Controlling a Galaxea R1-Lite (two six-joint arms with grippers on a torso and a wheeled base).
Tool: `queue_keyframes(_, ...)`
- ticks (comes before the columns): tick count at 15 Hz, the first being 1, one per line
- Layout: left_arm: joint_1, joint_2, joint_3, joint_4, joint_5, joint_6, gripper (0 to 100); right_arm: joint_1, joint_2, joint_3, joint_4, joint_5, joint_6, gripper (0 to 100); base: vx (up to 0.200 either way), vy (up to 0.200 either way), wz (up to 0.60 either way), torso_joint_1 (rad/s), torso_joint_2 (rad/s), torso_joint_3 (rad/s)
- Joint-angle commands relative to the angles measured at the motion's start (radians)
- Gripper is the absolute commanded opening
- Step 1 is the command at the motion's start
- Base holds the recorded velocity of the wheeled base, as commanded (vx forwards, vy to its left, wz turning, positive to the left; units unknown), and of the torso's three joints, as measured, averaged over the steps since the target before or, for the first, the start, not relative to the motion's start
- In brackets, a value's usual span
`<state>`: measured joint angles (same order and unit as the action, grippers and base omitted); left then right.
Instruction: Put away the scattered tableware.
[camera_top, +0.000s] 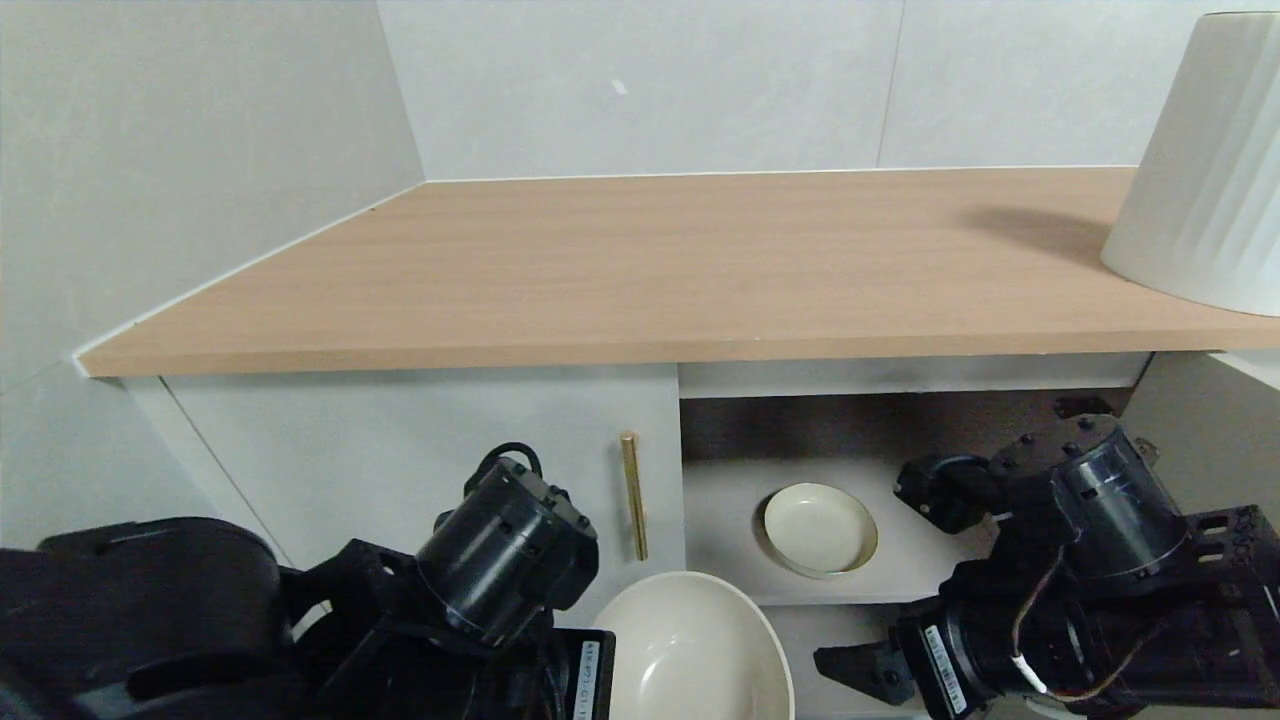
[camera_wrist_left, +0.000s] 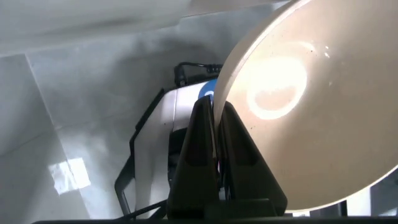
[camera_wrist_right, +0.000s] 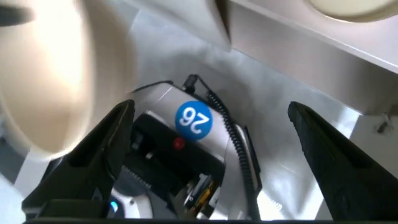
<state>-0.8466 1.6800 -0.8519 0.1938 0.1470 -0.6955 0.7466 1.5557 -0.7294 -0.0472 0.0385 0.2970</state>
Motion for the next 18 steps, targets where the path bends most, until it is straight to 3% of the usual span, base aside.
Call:
queue_keyframes(1, -0.006, 0.056, -0.019, 0.003, 0.005, -0.012, 0, 0.050, -0.025, -0.001, 0.012, -0.003, -0.001, 100, 0.000, 0.000, 0.00, 0.000, 0.00, 0.000)
queue_keyframes(6, -0.012, 0.044, -0.033, 0.004, 0.002, -0.012, 0, 0.125, 0.086, -0.007, 0.006, -0.048, 0.005, 100, 0.000, 0.000, 0.00, 0.000, 0.00, 0.000)
queue_keyframes(10, -0.025, 0.046, -0.030, 0.006, 0.000, -0.010, 0, 0.123, 0.147, -0.008, -0.094, -0.111, 0.039, 100, 0.000, 0.000, 0.00, 0.000, 0.00, 0.000)
queue_keyframes(17, -0.028, 0.053, -0.029, 0.007, -0.001, -0.010, 0, 0.120, 0.147, -0.010, -0.117, -0.126, 0.050, 100, 0.000, 0.000, 0.00, 0.000, 0.00, 0.000)
queue_keyframes(18, -0.028, 0.055, -0.029, 0.007, -0.001, -0.010, 0, 0.120, 0.147, -0.008, -0.117, -0.127, 0.050, 0, 0.000, 0.000, 0.00, 0.000, 0.00, 0.000)
